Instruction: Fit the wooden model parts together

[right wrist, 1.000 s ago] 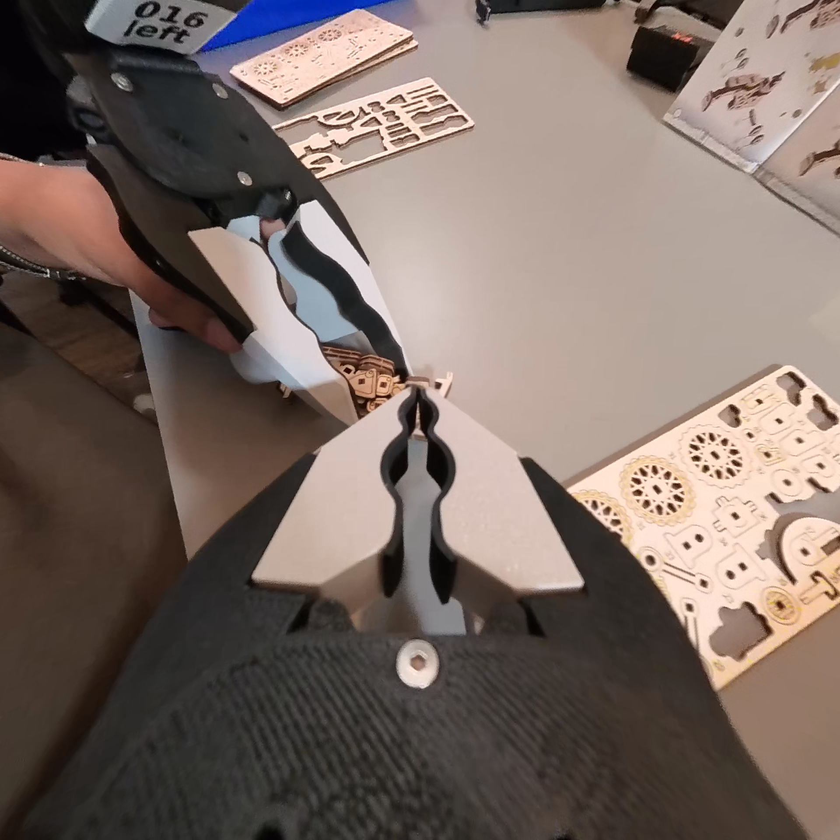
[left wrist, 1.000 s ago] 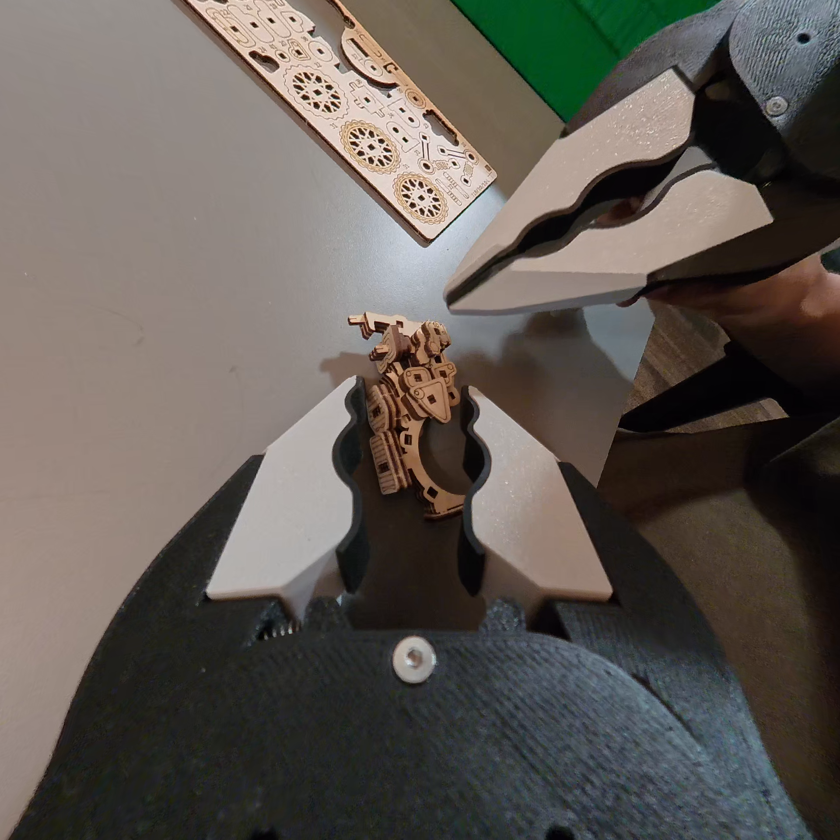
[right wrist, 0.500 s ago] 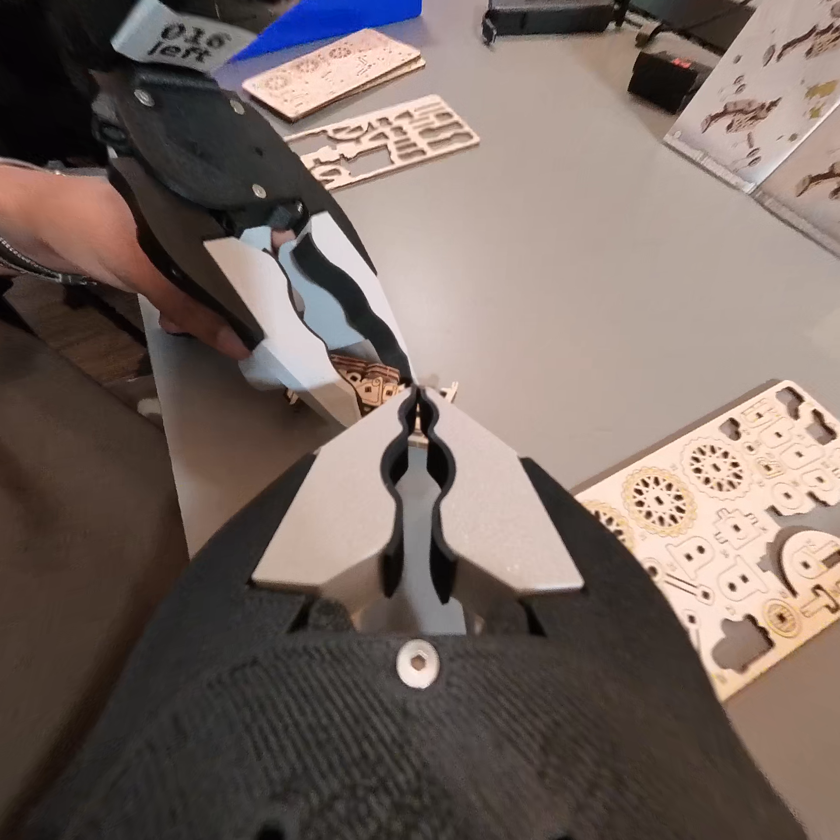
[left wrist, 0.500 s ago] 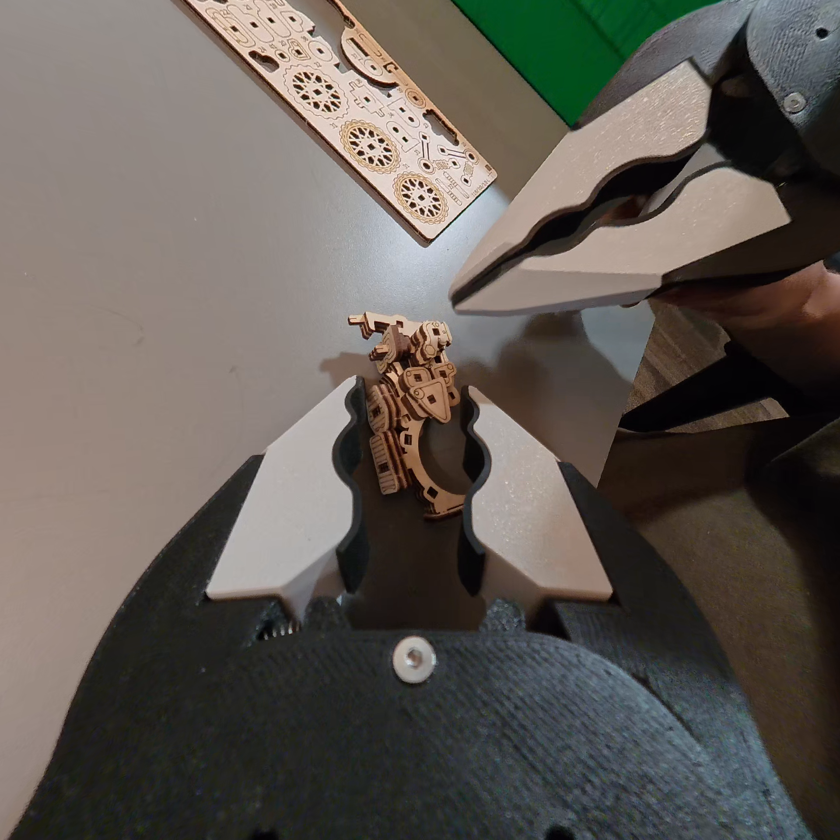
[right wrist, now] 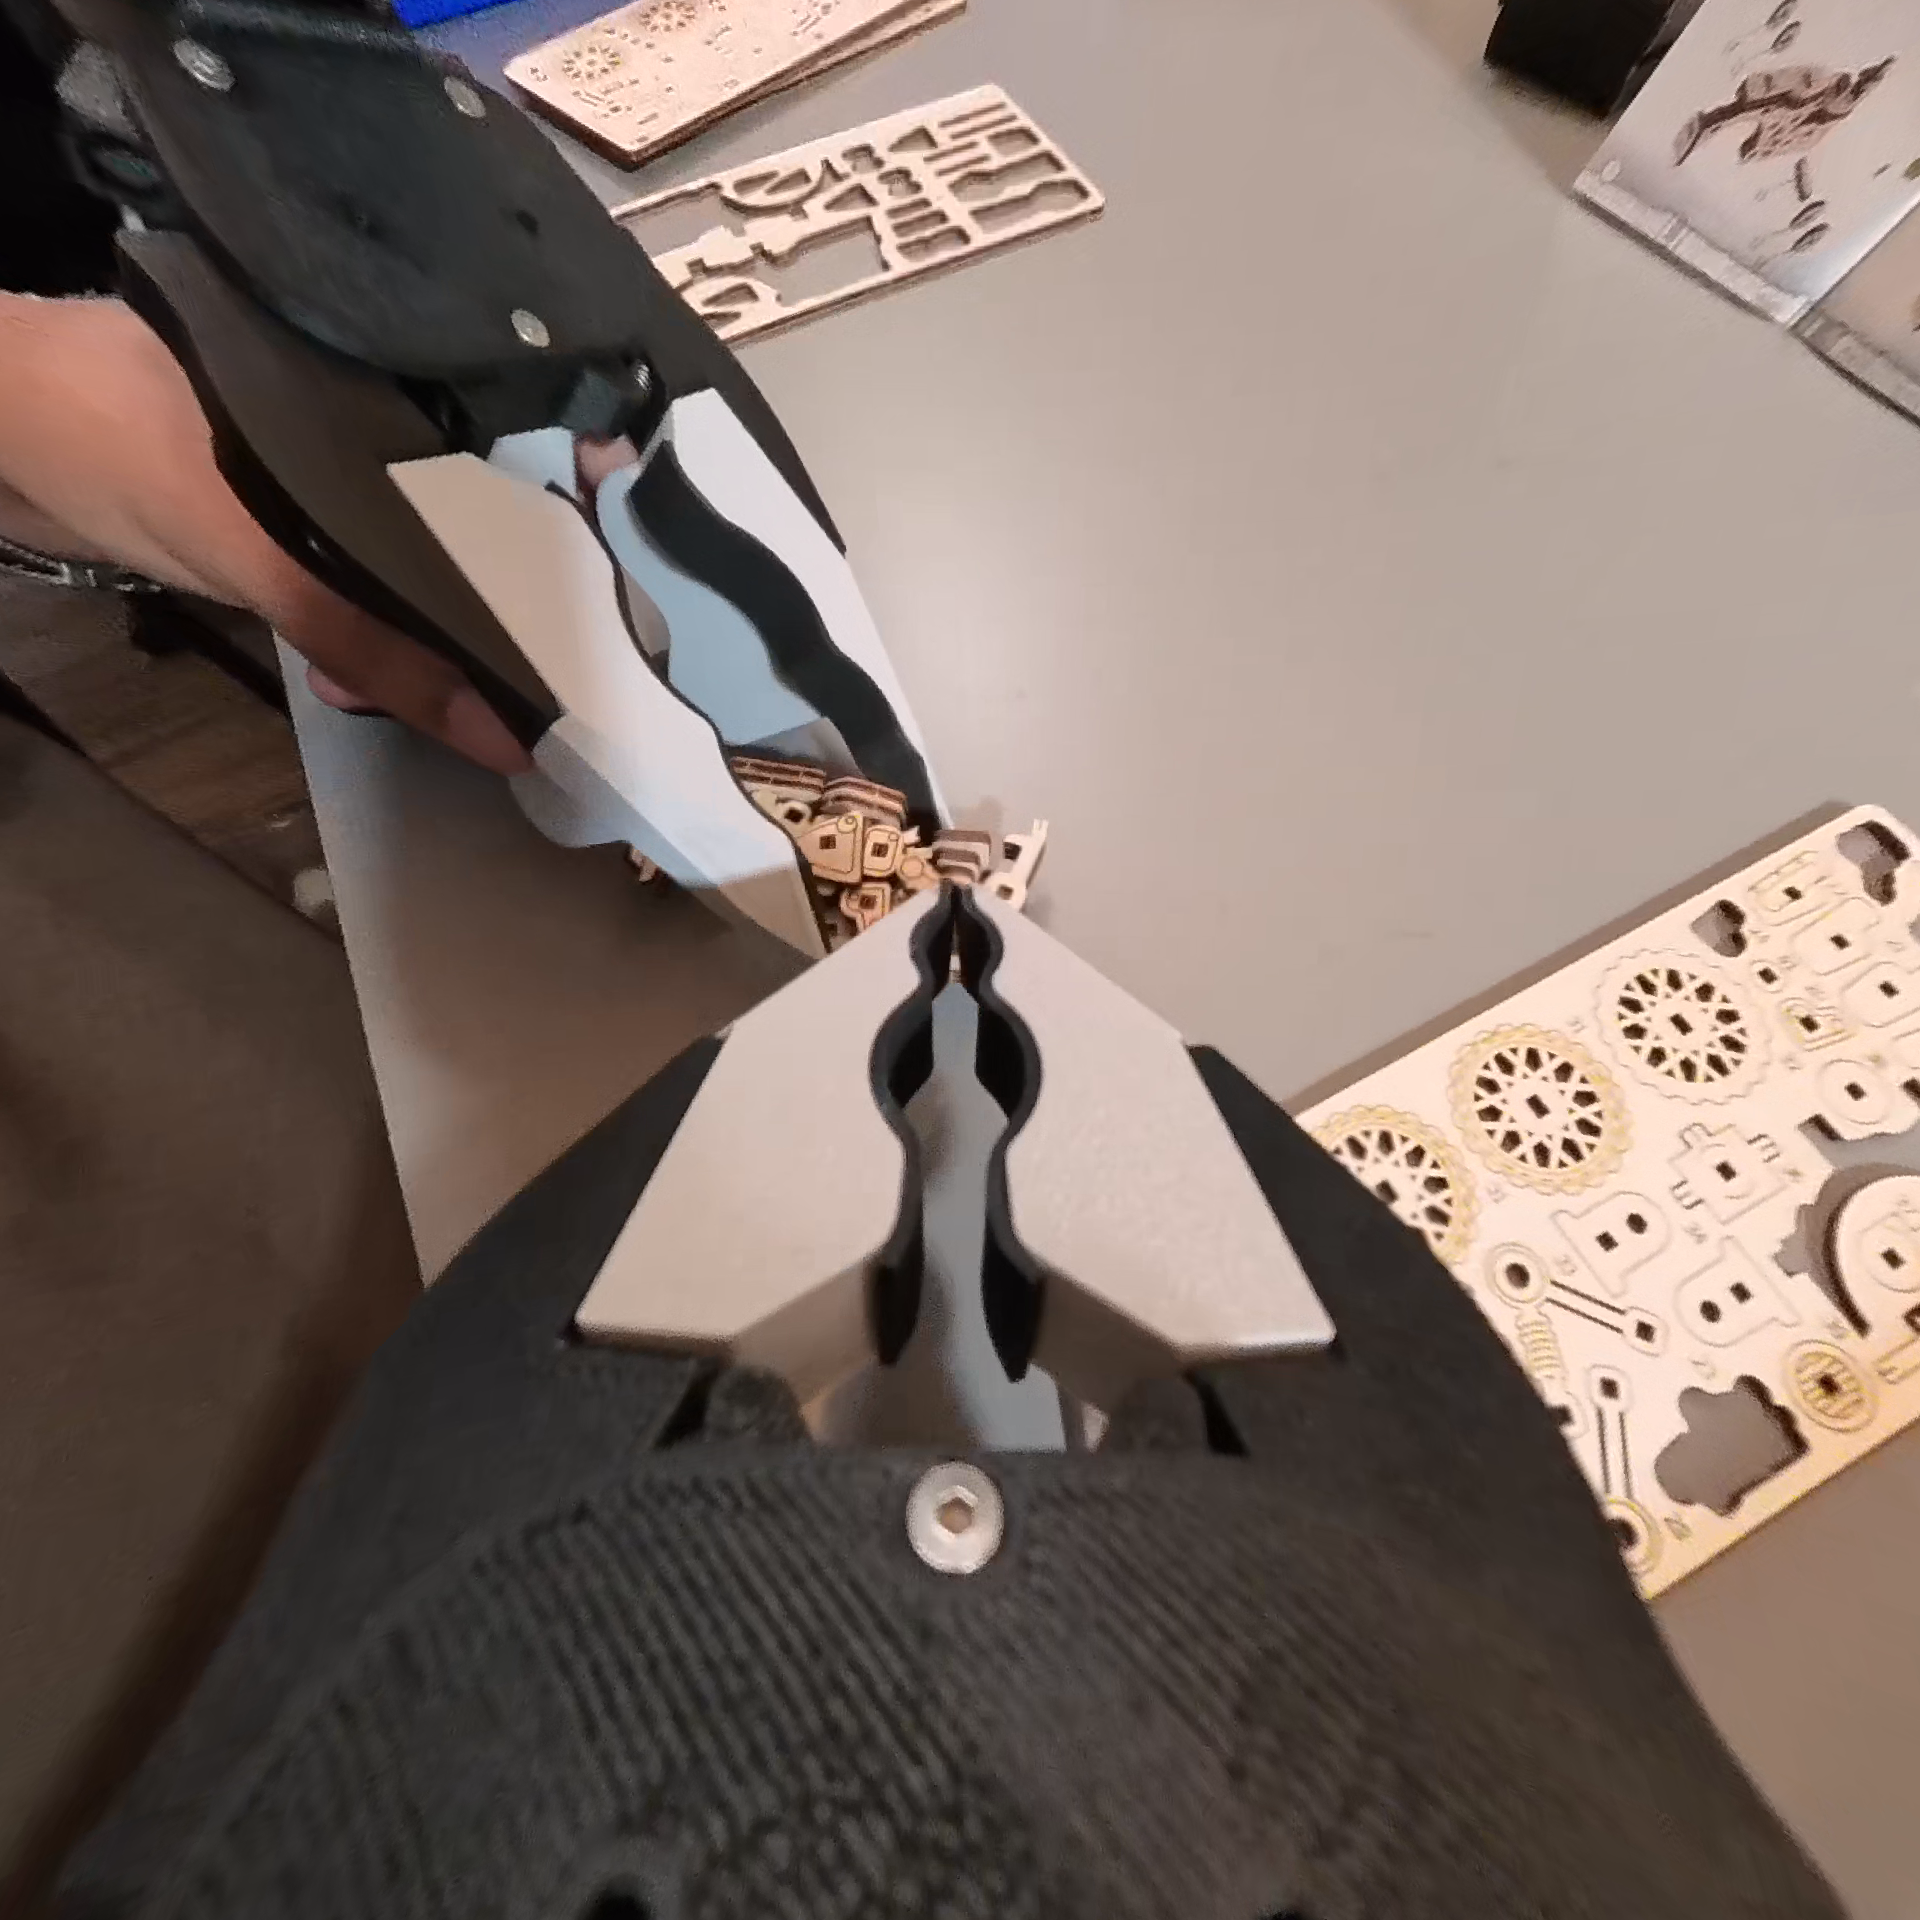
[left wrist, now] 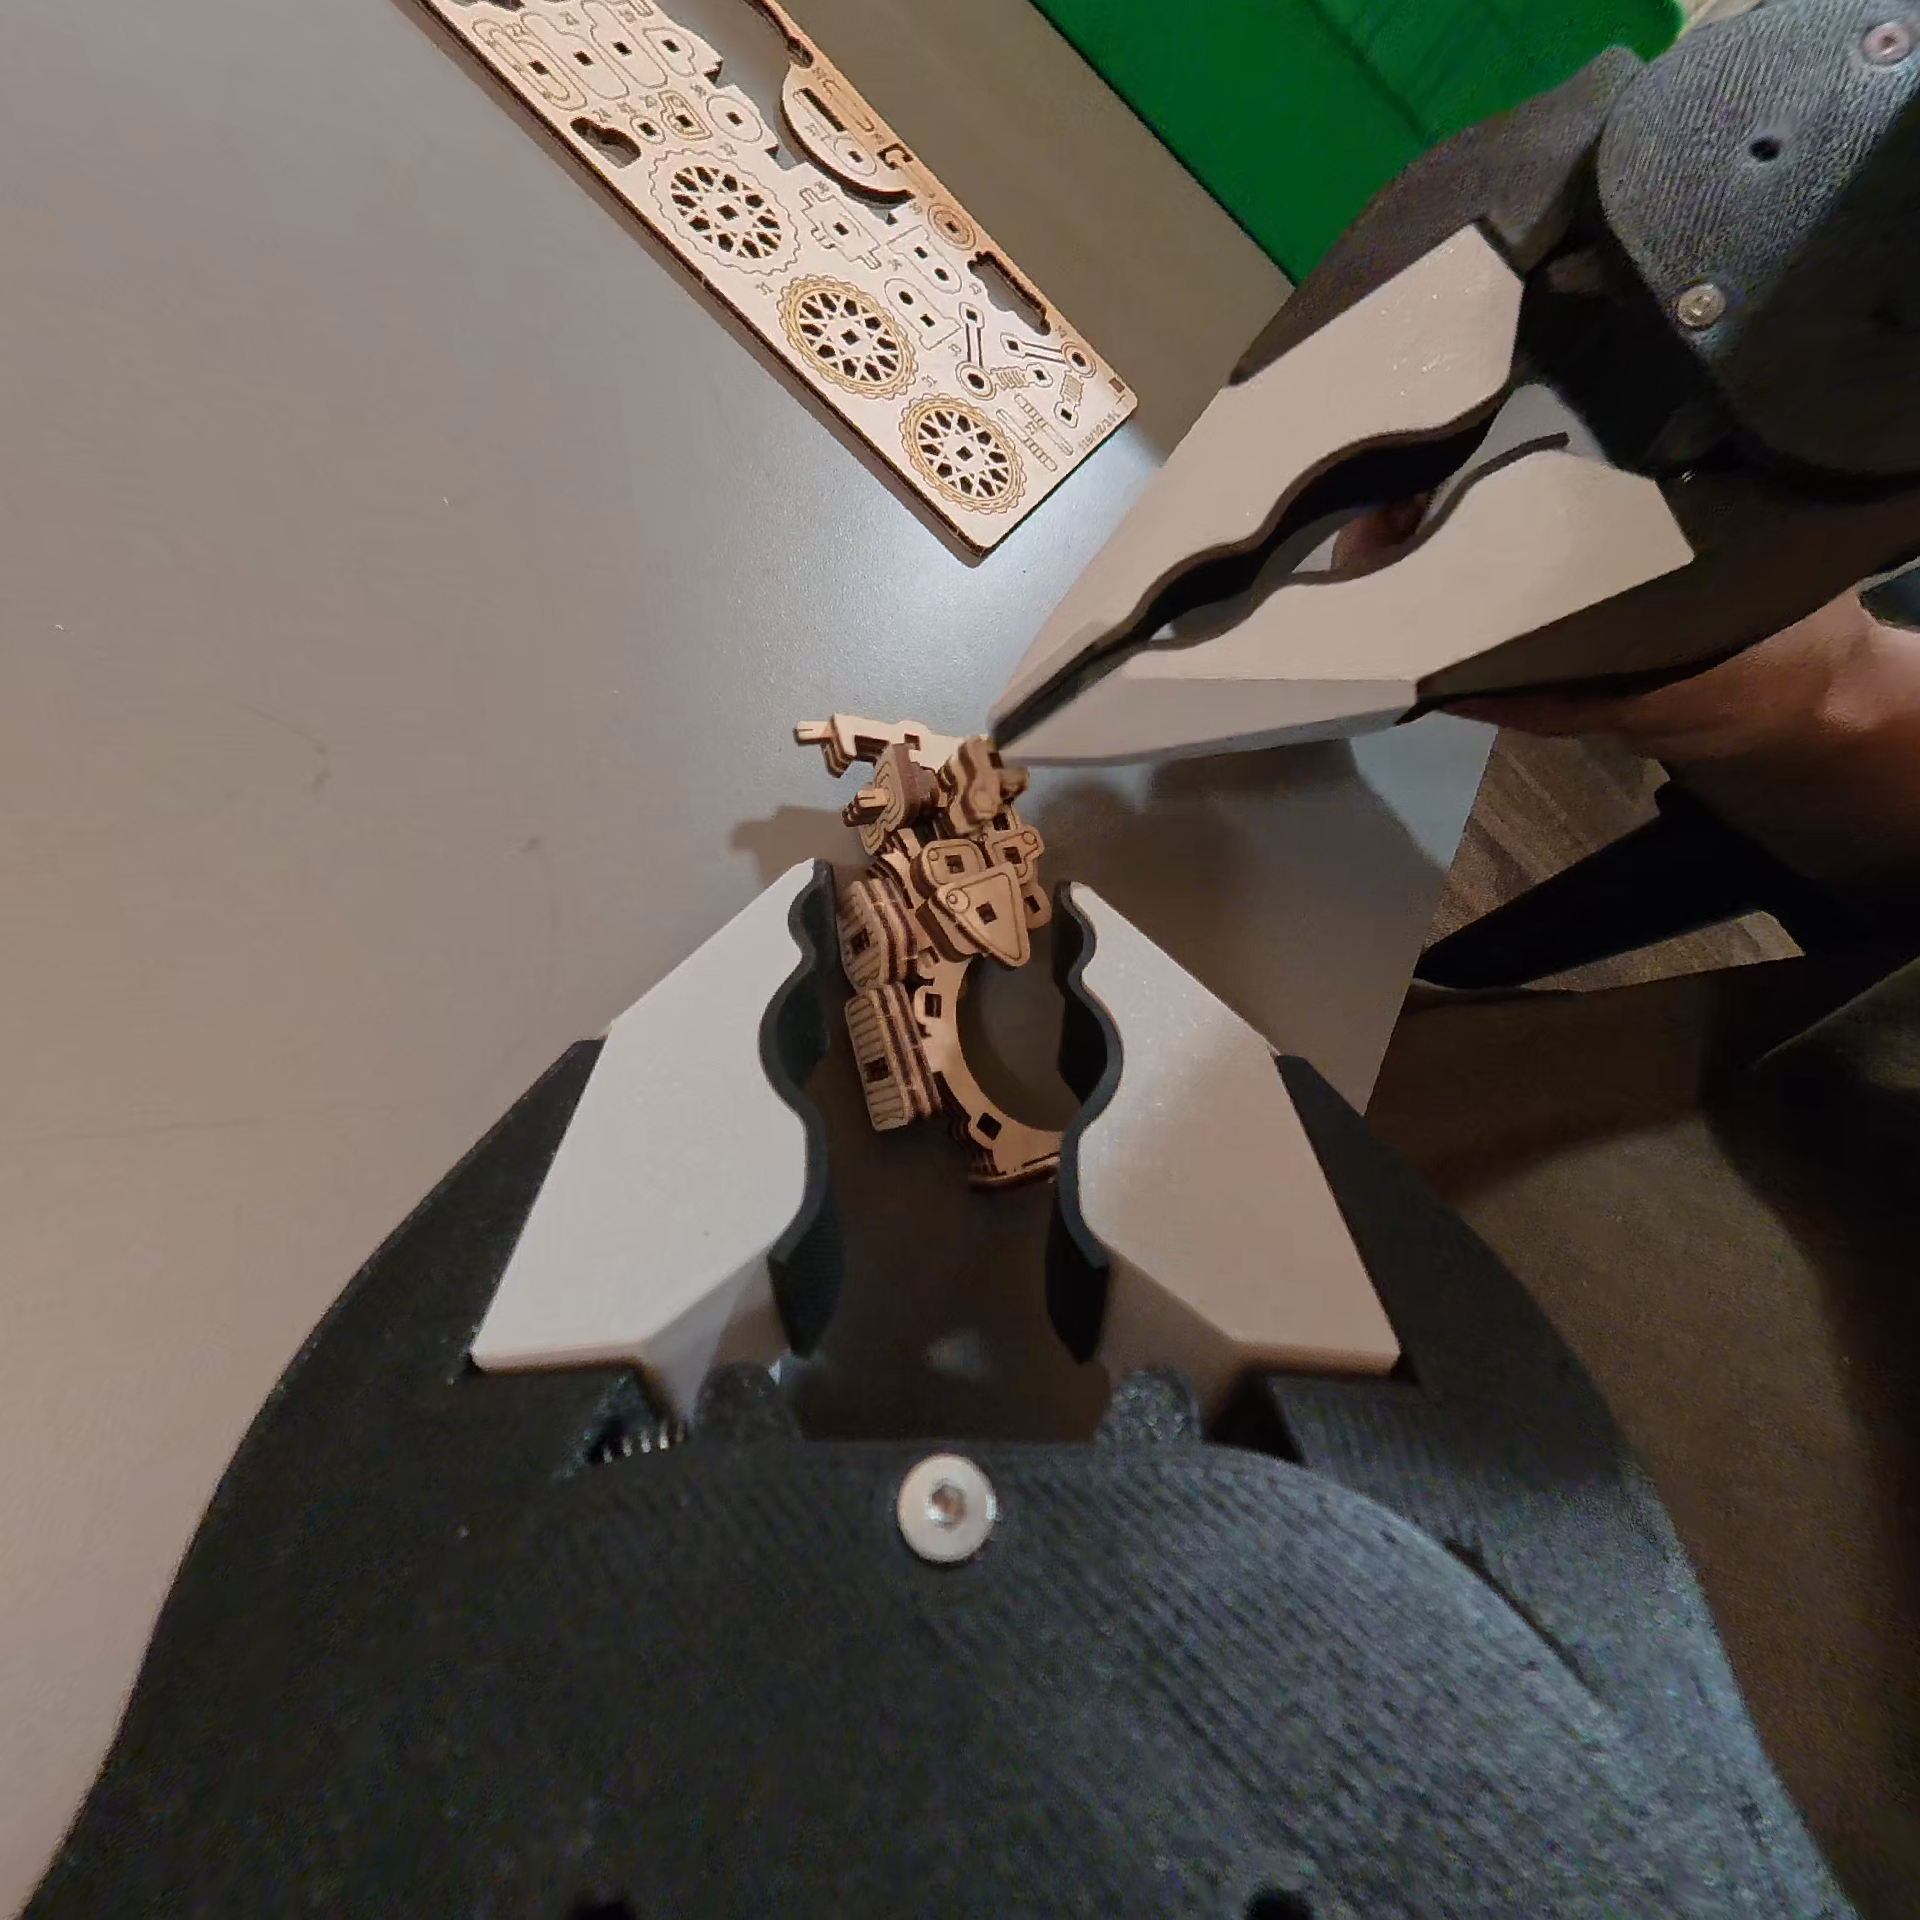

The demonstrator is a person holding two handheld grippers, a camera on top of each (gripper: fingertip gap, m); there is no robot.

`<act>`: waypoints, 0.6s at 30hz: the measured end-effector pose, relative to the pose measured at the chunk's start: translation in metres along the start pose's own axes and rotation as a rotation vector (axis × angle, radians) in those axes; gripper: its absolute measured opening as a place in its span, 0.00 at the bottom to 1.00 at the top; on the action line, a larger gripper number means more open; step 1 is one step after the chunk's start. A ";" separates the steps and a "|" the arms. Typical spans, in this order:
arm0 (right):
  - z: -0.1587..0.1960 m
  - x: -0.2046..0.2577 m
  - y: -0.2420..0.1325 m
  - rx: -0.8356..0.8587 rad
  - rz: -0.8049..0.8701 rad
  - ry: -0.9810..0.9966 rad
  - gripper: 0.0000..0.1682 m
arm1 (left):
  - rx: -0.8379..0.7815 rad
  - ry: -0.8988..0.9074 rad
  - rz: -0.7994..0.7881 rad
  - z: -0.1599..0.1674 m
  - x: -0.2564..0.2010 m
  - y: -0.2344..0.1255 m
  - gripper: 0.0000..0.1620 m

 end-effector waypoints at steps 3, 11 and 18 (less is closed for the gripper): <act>-0.004 0.001 -0.005 -0.028 0.016 -0.016 0.00 | 0.001 0.000 0.001 0.000 0.000 0.000 0.25; -0.001 0.000 0.001 -0.013 -0.007 0.011 0.00 | 0.000 0.000 0.001 0.000 0.000 0.000 0.25; -0.004 0.002 0.000 -0.030 0.001 0.004 0.00 | 0.001 0.001 0.000 0.000 0.000 0.000 0.25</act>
Point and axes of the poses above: each gripper's, where its closed fingertips meet, y out along the fingers, z out of its underside, x = y × z across the jaws, the point moved 10 cm from there along -y, back along the fingers, and after that the axes turned 7 degrees about -z, right-handed, at the moved point
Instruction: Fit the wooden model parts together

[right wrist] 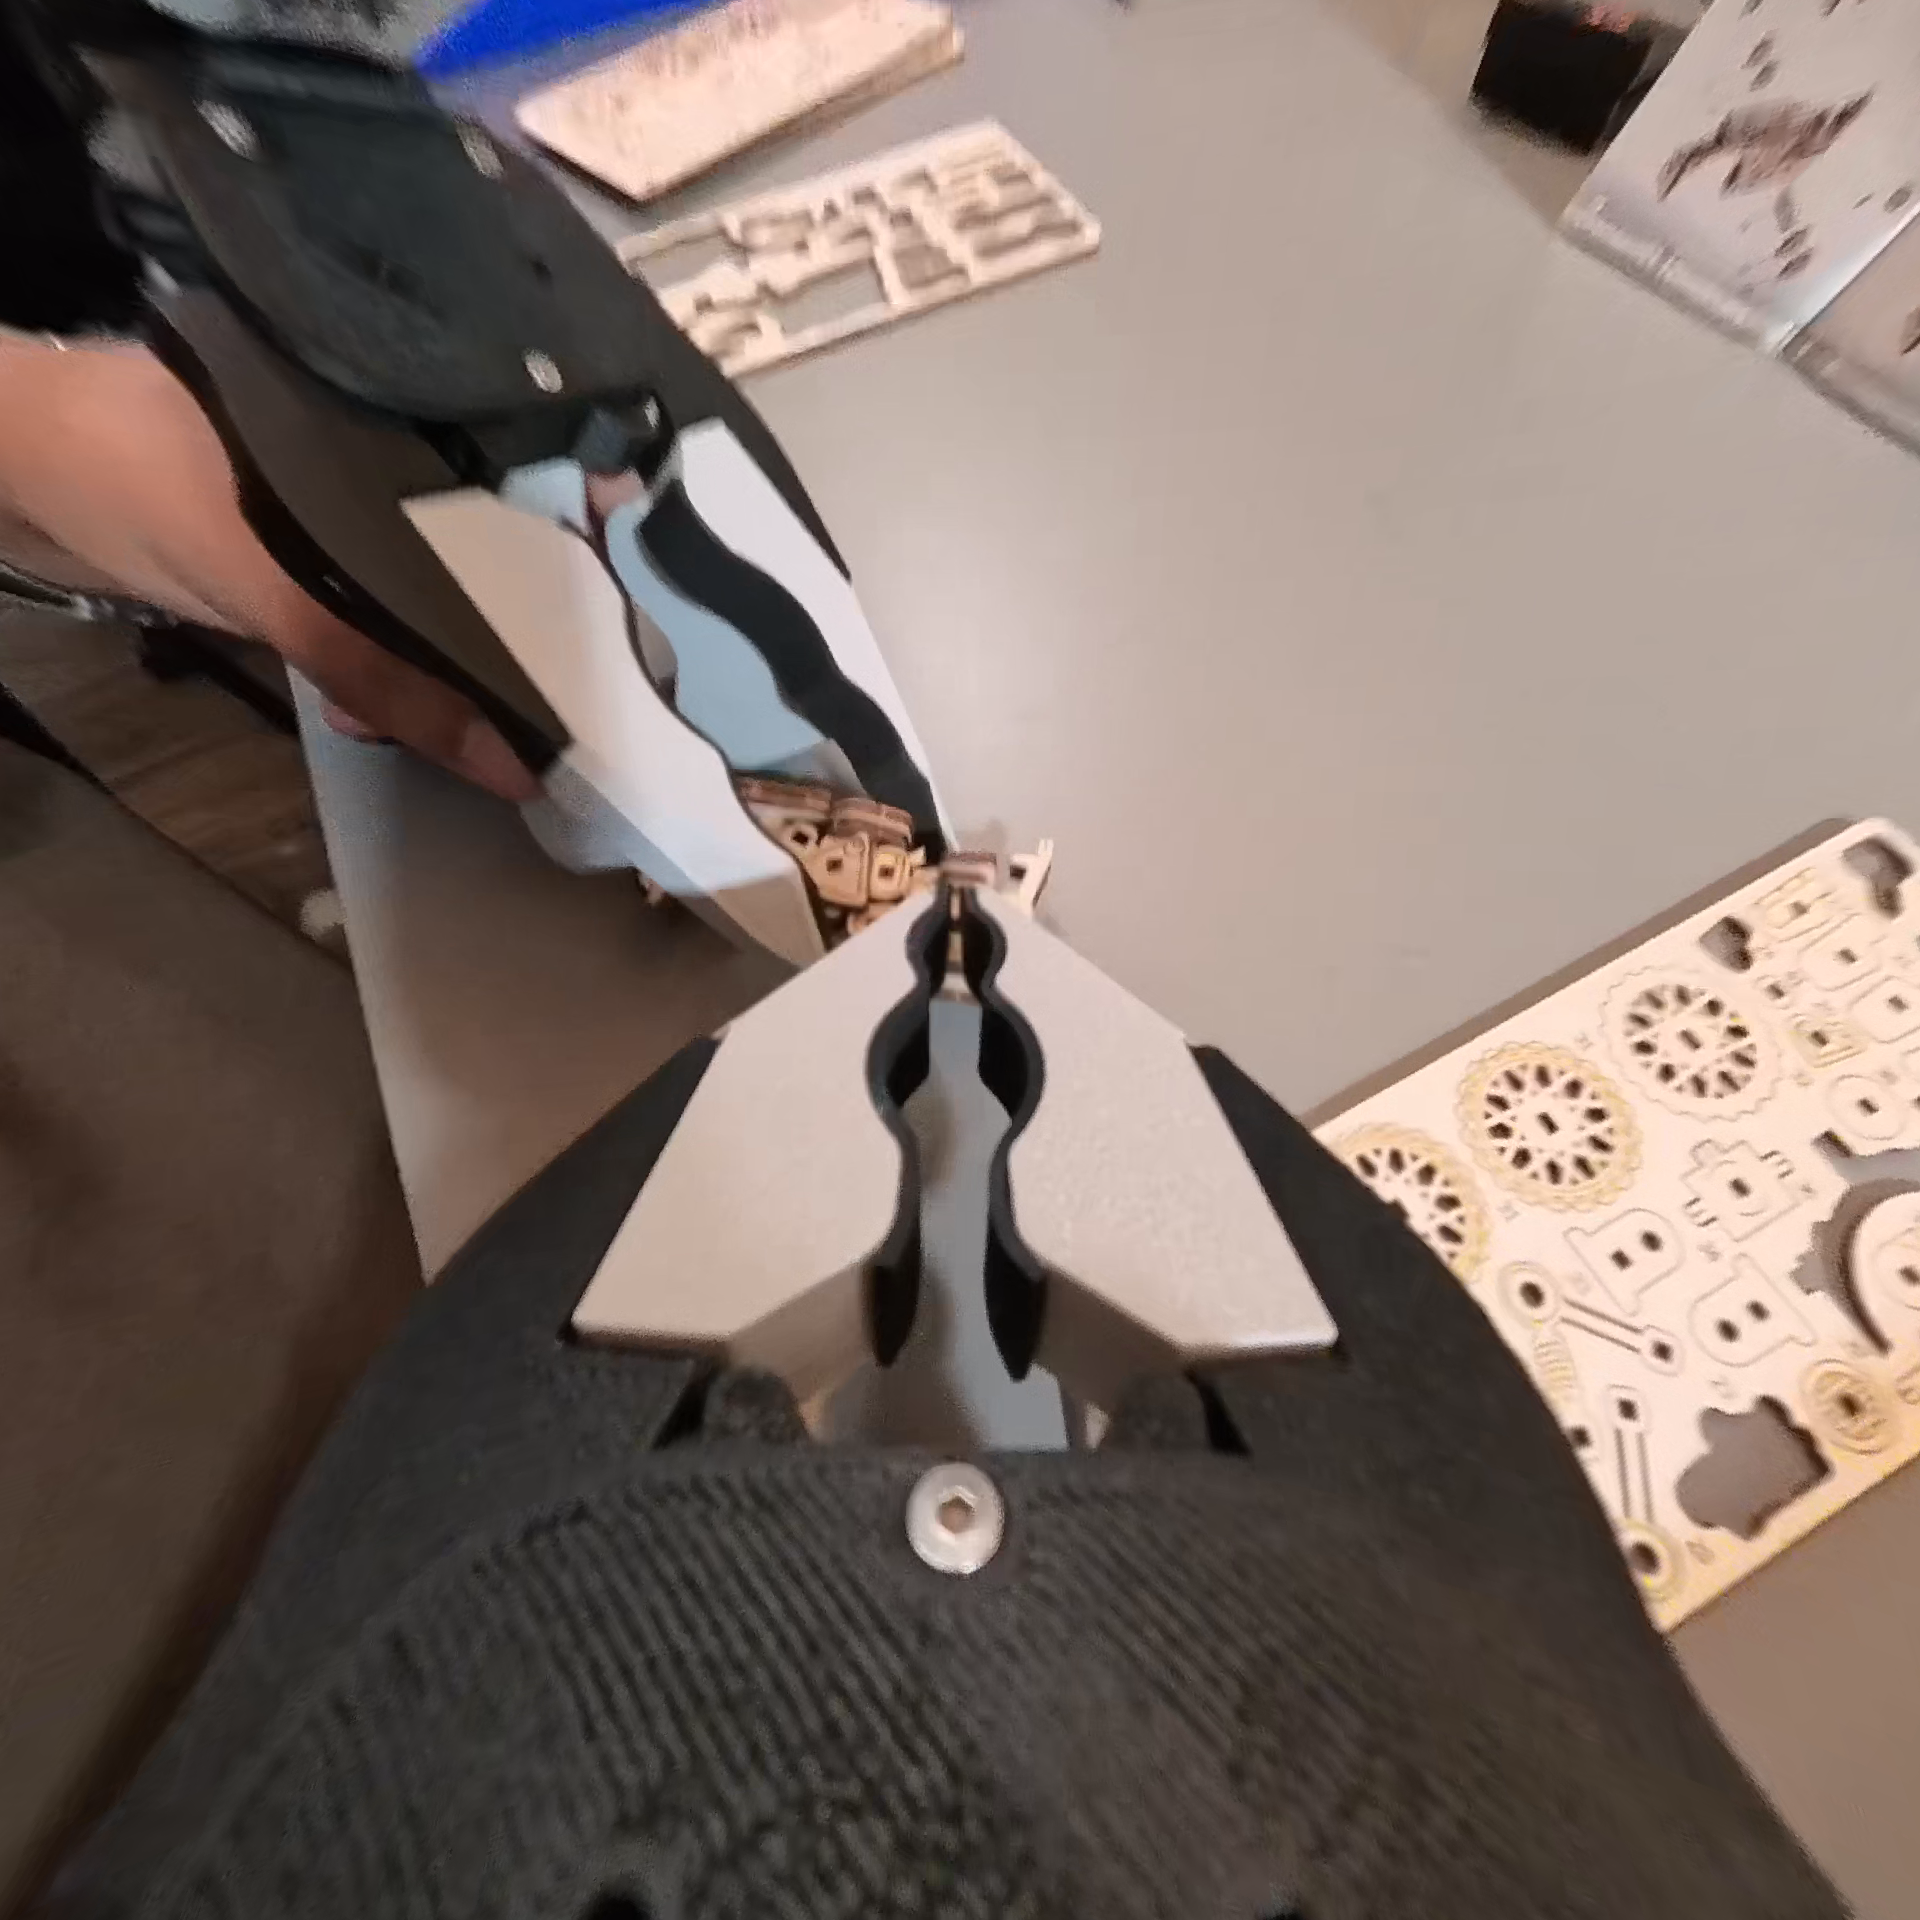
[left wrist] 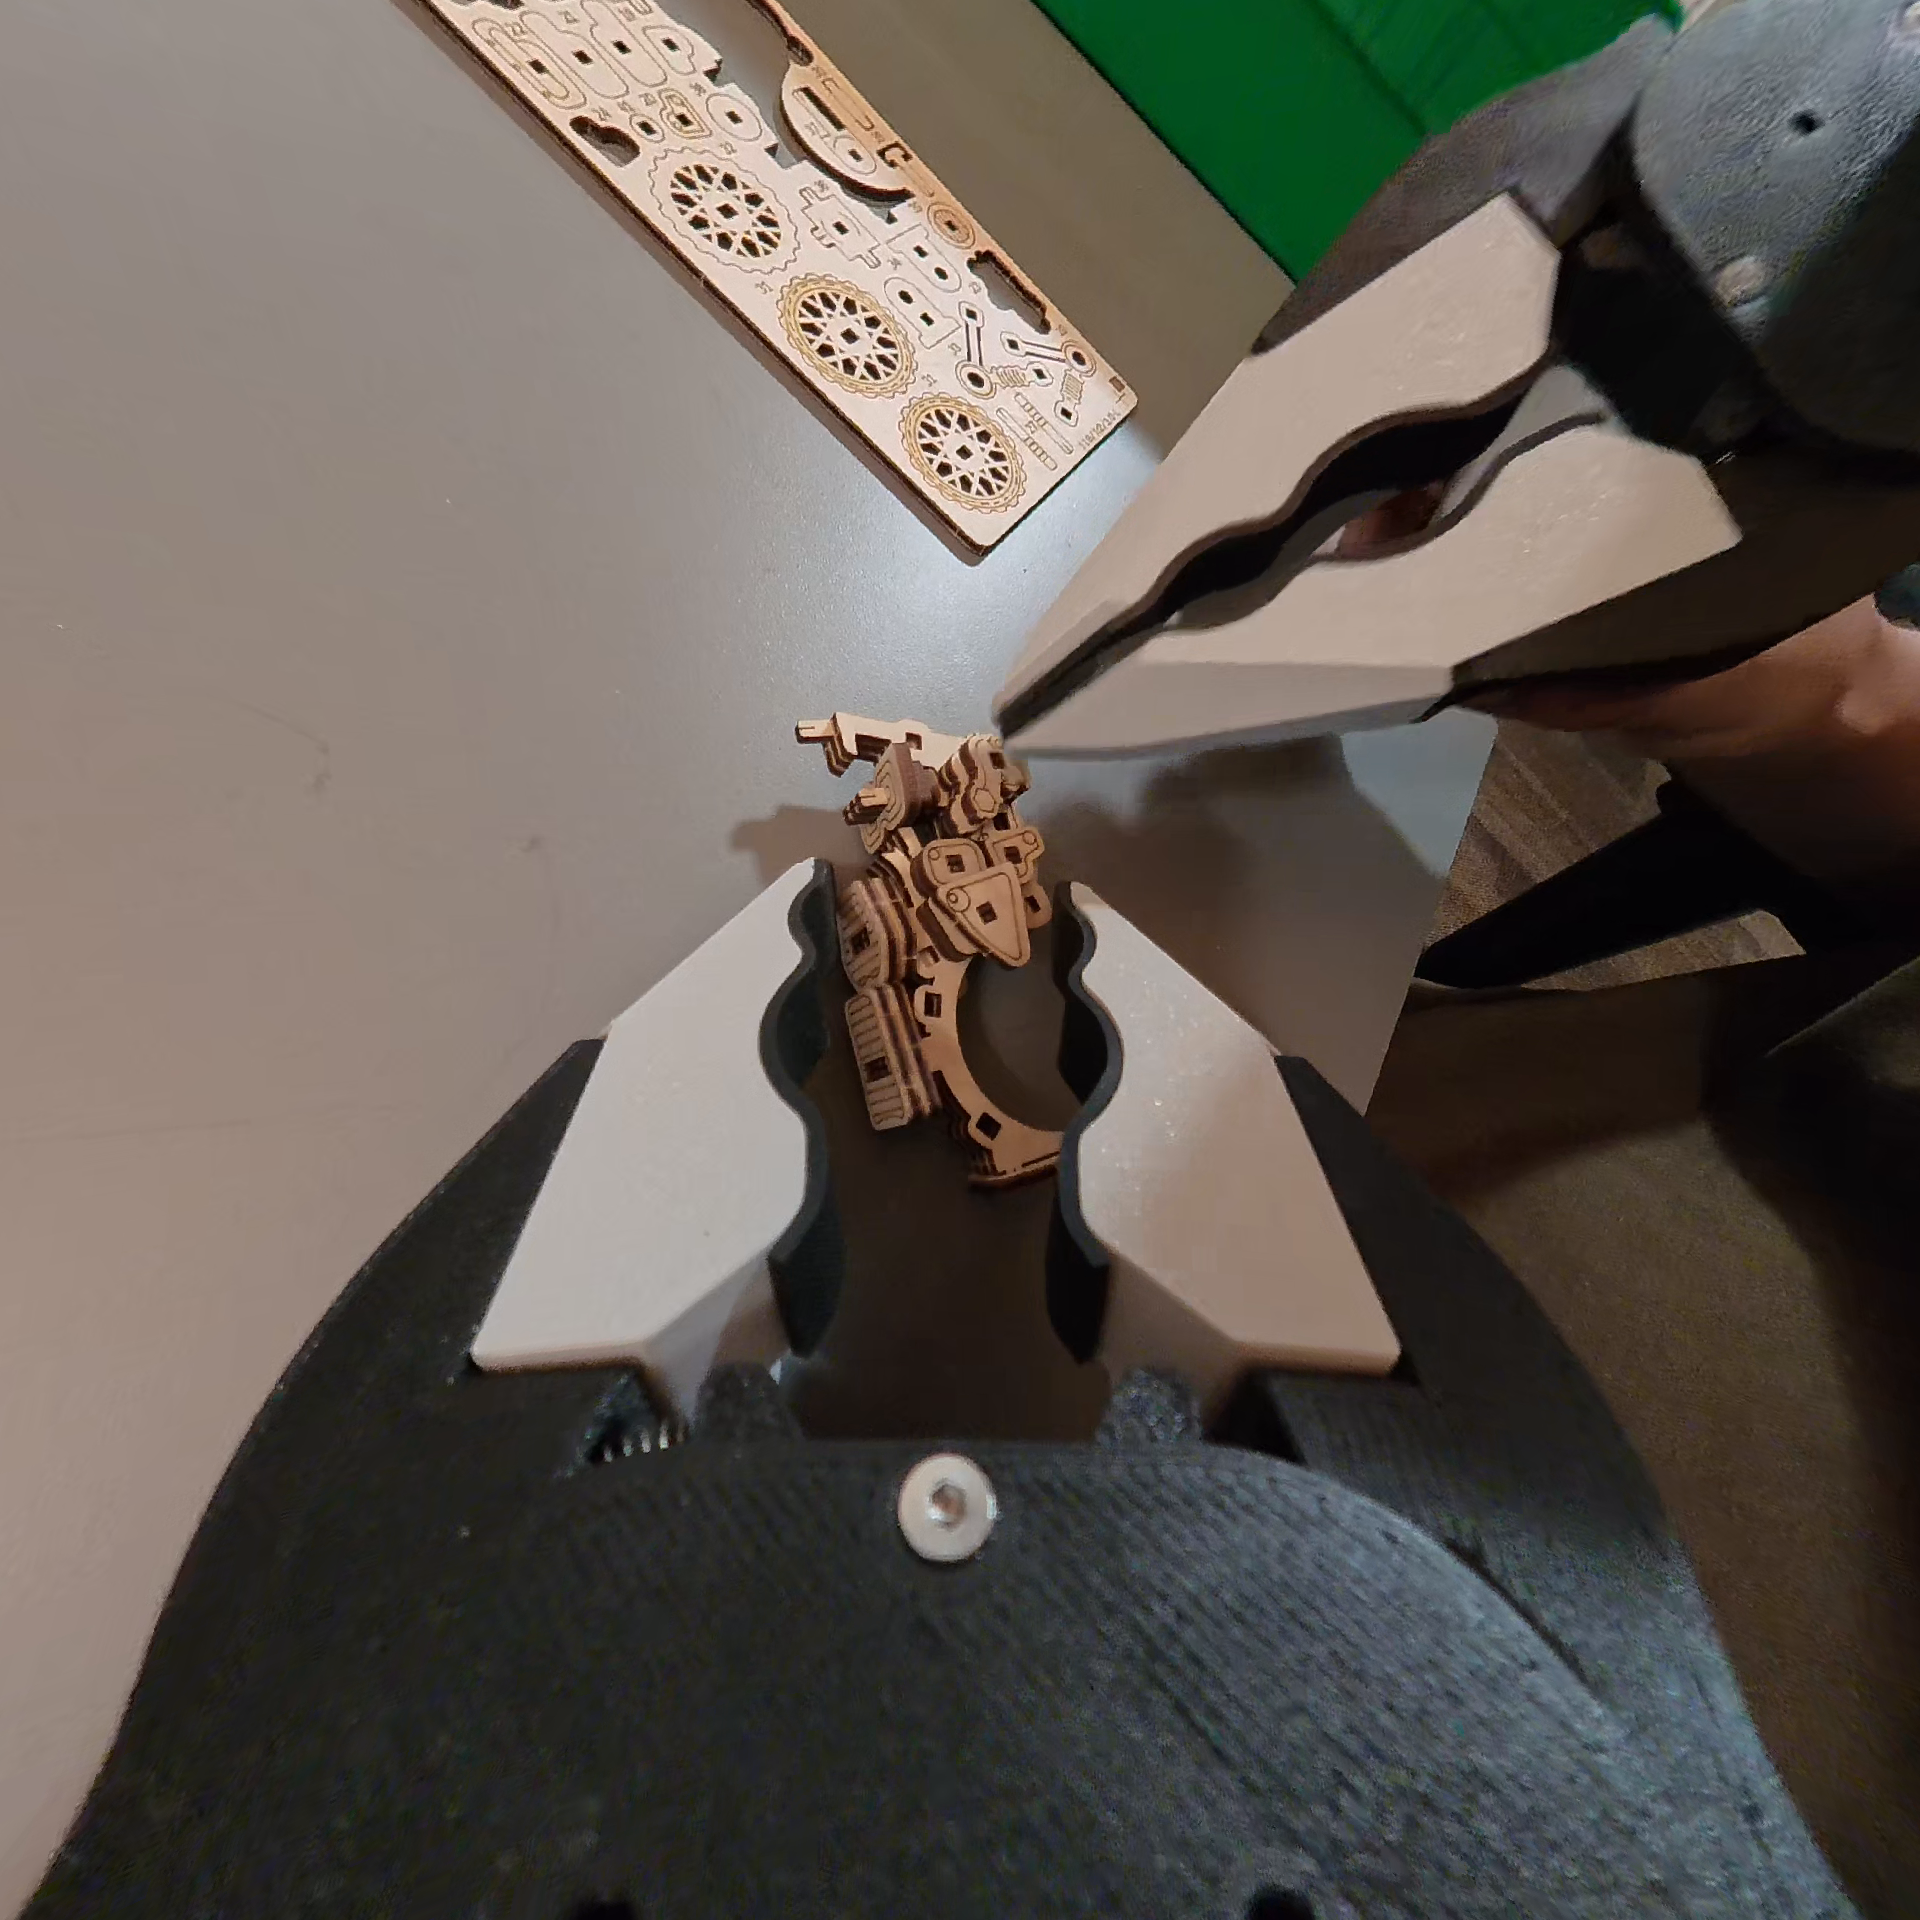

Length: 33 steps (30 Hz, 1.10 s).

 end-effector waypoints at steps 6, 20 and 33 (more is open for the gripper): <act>-0.004 0.000 -0.004 -0.027 0.025 -0.014 0.00 | 0.000 0.001 -0.001 0.000 0.000 0.000 0.26; 0.004 -0.001 0.002 0.030 -0.024 0.028 0.06 | 0.000 0.000 0.000 0.000 0.000 0.000 0.25; -0.004 0.000 -0.008 -0.030 0.007 -0.016 0.00 | 0.000 -0.001 0.000 0.000 0.000 0.000 0.25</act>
Point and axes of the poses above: each gripper's, where its closed fingertips meet, y out along the fingers, z out of its underside, x = y × z across the jaws, the point moved 10 cm from there along -y, back along the fingers, and after that the axes turned 7 degrees about -z, right-handed, at the moved point
